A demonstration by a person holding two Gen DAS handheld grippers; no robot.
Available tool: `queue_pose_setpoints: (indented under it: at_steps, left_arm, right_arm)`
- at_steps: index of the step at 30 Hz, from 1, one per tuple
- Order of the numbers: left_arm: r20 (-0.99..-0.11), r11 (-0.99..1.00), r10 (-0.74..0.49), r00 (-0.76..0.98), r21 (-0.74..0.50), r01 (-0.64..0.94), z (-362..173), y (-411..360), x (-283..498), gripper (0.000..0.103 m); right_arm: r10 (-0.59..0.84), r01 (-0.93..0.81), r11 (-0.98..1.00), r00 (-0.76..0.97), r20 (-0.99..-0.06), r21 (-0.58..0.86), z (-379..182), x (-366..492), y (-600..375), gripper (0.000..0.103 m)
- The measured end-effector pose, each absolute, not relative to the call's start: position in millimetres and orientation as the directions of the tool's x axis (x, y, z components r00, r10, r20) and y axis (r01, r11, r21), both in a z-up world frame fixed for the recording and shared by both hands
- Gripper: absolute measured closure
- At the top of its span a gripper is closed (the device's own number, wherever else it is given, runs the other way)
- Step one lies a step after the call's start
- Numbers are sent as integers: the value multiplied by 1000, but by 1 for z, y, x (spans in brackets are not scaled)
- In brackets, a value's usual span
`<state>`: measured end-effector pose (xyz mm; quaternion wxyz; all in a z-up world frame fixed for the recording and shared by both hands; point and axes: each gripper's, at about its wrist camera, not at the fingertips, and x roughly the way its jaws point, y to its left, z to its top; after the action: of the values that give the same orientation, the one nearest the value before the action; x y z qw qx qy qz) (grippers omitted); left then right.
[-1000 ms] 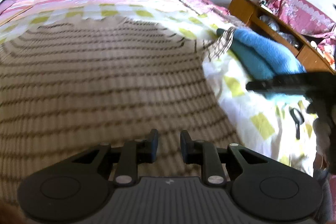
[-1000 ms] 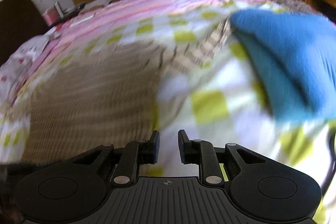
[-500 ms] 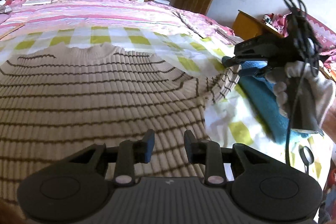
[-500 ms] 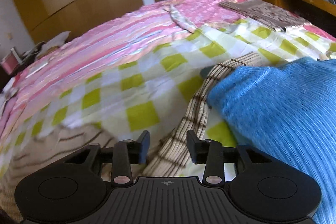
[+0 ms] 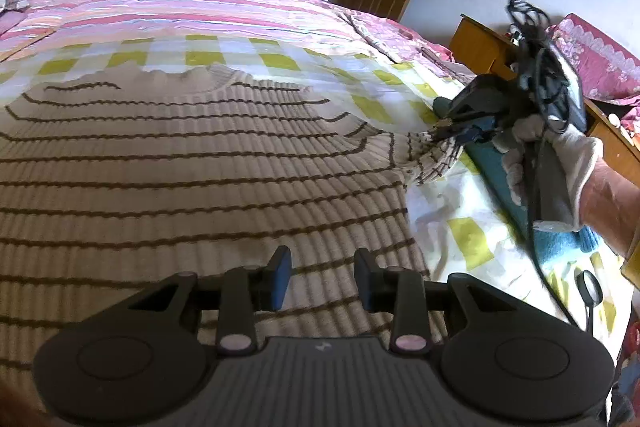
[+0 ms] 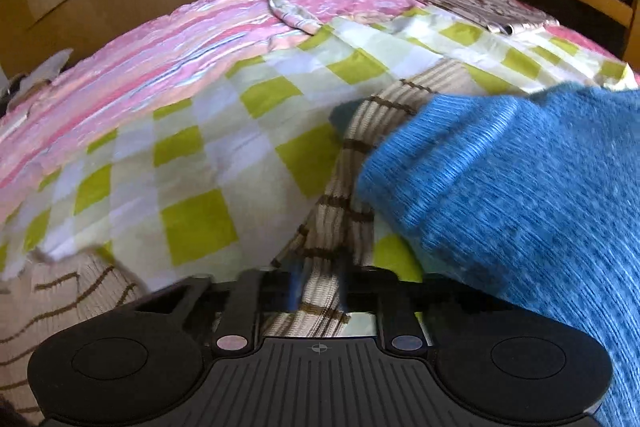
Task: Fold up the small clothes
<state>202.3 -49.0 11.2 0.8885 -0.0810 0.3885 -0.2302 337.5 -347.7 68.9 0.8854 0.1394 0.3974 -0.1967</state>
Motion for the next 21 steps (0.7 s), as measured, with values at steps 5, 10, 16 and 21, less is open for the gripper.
queue_pose_setpoints:
  at_steps: [5, 10, 16, 21]
  left_arm:
    - [-649, 891, -453, 611, -314, 328, 19, -26, 191, 63]
    - [-648, 909, -416, 638, -298, 291, 24, 2, 174, 63]
    - [-667, 934, -356, 655, -281, 221, 11, 41, 157, 62]
    - [-668, 936, -347, 659, -288, 201, 2, 62, 155, 62]
  right_arm:
    - [-153, 353, 919, 733, -663, 178, 105, 312, -327, 91]
    - [71, 31, 984, 831, -551, 174, 138, 280, -251, 91]
    - [300, -389, 921, 713, -634, -2, 84, 234, -138, 91]
    - [197, -491, 837, 681, -706, -240, 30, 200, -99, 89]
